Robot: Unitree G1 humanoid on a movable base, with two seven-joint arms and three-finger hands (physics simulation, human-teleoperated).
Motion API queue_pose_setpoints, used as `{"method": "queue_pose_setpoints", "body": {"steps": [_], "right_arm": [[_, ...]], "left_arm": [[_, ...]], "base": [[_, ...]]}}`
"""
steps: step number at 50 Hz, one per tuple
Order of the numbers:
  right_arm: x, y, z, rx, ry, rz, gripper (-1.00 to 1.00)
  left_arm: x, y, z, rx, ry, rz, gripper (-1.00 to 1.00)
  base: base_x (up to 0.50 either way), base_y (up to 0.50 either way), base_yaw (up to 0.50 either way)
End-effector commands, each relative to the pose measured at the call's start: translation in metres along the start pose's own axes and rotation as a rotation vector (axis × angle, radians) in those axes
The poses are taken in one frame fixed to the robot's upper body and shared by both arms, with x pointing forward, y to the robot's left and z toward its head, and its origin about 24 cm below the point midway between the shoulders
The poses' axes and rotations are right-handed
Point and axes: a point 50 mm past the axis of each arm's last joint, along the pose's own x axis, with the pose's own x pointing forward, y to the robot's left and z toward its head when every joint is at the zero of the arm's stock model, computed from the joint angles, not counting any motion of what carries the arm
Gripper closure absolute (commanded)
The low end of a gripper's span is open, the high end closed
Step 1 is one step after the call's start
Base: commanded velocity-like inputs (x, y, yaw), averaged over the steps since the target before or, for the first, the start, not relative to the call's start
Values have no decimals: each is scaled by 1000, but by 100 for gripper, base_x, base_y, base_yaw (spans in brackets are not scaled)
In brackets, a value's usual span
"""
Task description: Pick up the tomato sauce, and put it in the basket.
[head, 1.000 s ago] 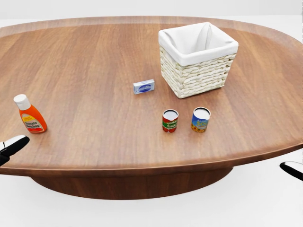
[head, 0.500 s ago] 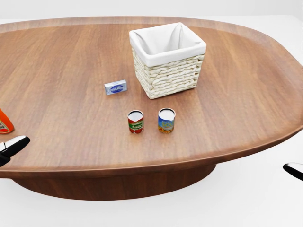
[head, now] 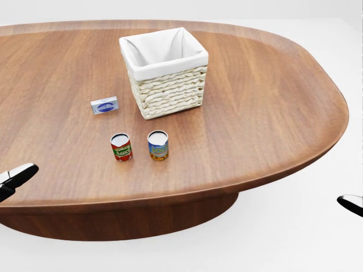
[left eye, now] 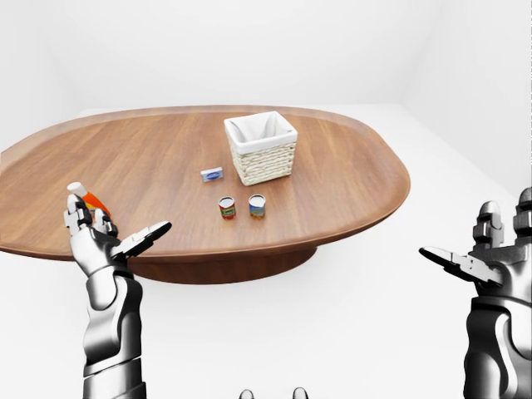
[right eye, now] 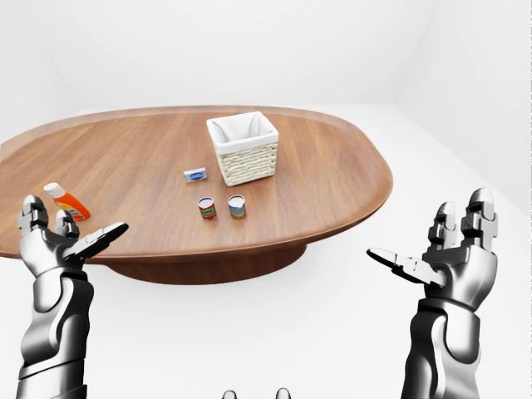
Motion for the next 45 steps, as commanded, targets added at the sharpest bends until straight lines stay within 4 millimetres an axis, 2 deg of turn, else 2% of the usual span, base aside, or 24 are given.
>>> {"method": "queue_pose_setpoints", "body": {"steps": [1,16,36,45], "right_arm": [[1,0,0,-1,2,3,-100],[0,3,-6,-37,26,20,-100],[-1,6,-1,-35,4,22,-100],[0,6,-8,-35,30,31,-100]], "left_arm": [[0,-1,0,-2,2,-3,-100],[-2,-2,-4,3,9,-9,-100],[-1,-2,-3,2,10,-9,-100],[-1,-1,-4,2,10,-9,-100]], "base": [[0,-38,0],[2,-3,0],[28,0,0],[28,0,0]]}}
